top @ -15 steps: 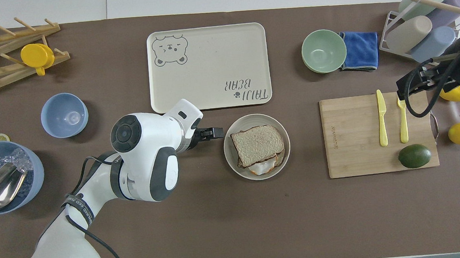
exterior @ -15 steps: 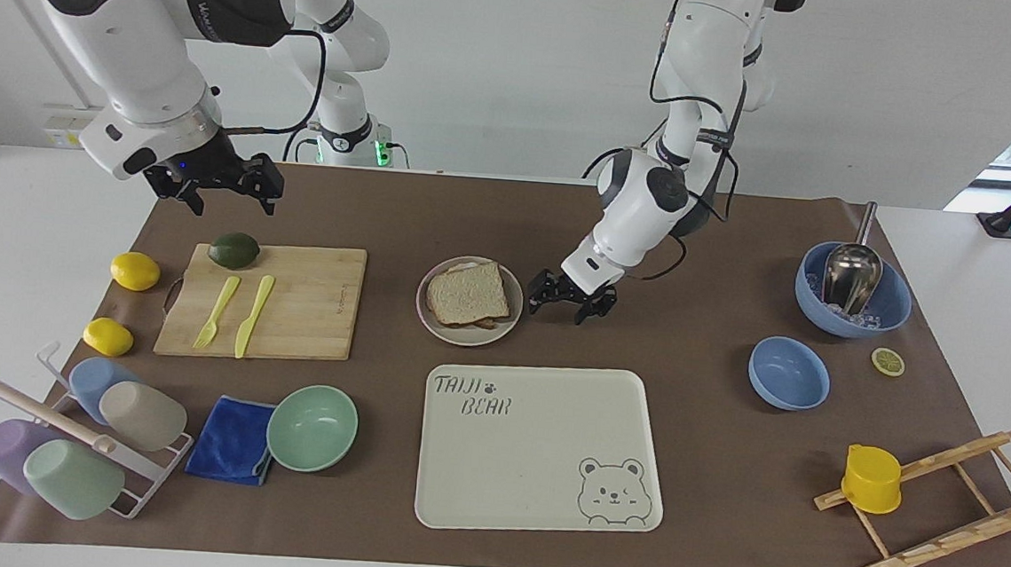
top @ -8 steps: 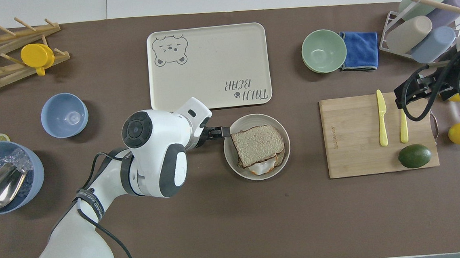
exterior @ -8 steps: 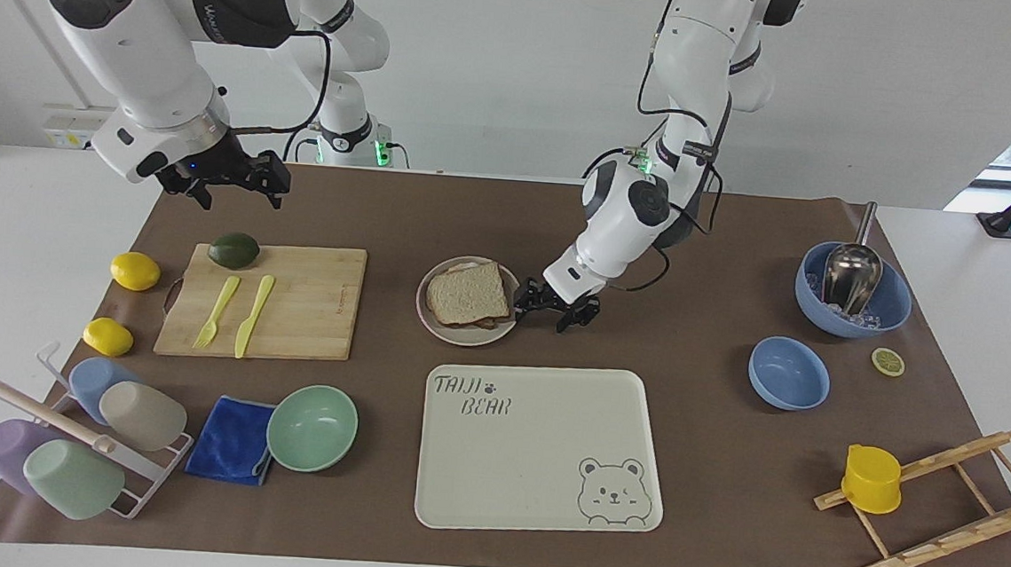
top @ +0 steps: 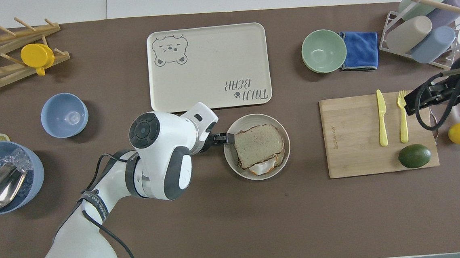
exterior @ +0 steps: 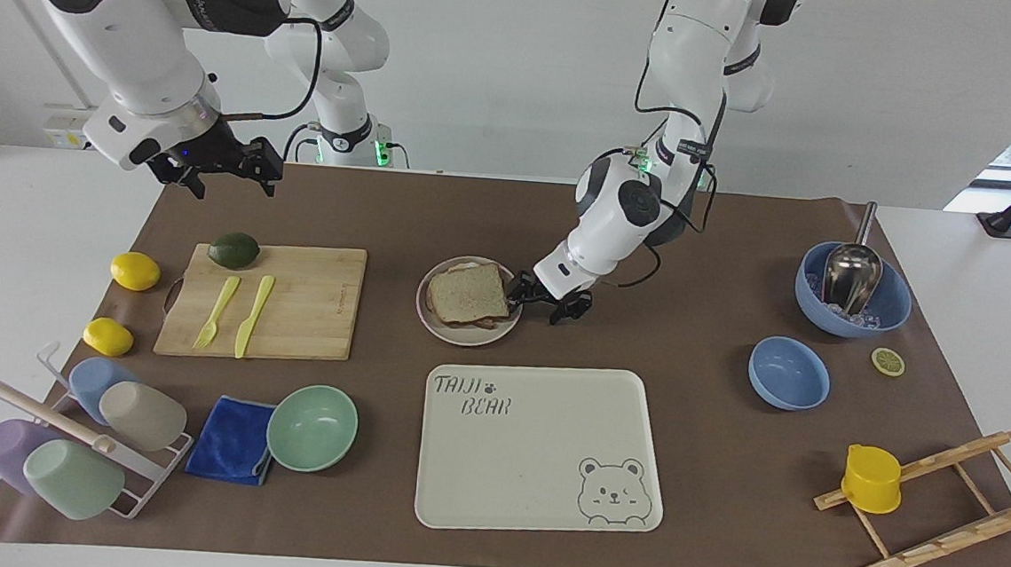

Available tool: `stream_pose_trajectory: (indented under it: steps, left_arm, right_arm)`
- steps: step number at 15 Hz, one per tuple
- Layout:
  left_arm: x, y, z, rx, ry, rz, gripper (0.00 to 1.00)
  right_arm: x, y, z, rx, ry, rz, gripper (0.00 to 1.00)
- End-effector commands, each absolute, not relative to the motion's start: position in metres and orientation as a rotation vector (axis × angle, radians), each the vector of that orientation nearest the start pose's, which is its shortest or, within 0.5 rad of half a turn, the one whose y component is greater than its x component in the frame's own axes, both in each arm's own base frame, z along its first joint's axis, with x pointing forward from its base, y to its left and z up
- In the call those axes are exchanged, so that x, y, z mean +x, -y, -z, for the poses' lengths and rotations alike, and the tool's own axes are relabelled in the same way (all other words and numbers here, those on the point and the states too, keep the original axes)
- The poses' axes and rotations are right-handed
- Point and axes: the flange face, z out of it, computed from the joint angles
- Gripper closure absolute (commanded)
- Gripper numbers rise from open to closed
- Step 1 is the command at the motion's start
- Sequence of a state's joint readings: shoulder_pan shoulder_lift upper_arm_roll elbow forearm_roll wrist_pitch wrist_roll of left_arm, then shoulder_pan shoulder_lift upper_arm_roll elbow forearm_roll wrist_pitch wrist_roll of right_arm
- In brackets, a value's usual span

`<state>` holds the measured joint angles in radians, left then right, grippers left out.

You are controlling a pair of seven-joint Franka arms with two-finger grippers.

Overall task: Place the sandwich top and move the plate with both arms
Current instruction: 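Grasp the rim of the white plate with the left gripper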

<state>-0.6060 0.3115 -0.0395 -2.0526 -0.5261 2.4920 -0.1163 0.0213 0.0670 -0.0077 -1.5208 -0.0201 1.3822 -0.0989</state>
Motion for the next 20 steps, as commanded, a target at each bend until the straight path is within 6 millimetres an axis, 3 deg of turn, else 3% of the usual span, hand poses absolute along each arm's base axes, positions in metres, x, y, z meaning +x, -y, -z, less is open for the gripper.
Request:
stream_pose_trajectory:
  steps: [1,3,7,11,20]
  left_arm:
    - [0.484,0.36,-0.301,-3.537,-0.206,-0.074,0.28]
    - [0.485,0.359,-0.302,-3.538,-0.2,-0.08,0.43]
    - [0.485,0.359,-0.307,-3.553,-0.183,-0.118,0.64]
    - [0.48,0.362,-0.31,-3.569,-0.149,-0.156,0.97]
    - [0.482,0.355,-0.318,-3.597,-0.092,-0.183,1.0]
  right_arm:
    - [0.546,-0.005,-0.597,-3.129,0.177,-0.246,0.0]
    - [0.548,0.001,-0.596,-3.134,0.163,-0.23,0.0]
    - [0.549,0.0,-0.596,-3.139,0.163,-0.223,0.0]
    - [0.555,0.002,-0.594,-3.139,0.161,-0.228,0.0]
    - [0.554,0.007,-0.601,-3.137,0.16,-0.213,0.0]
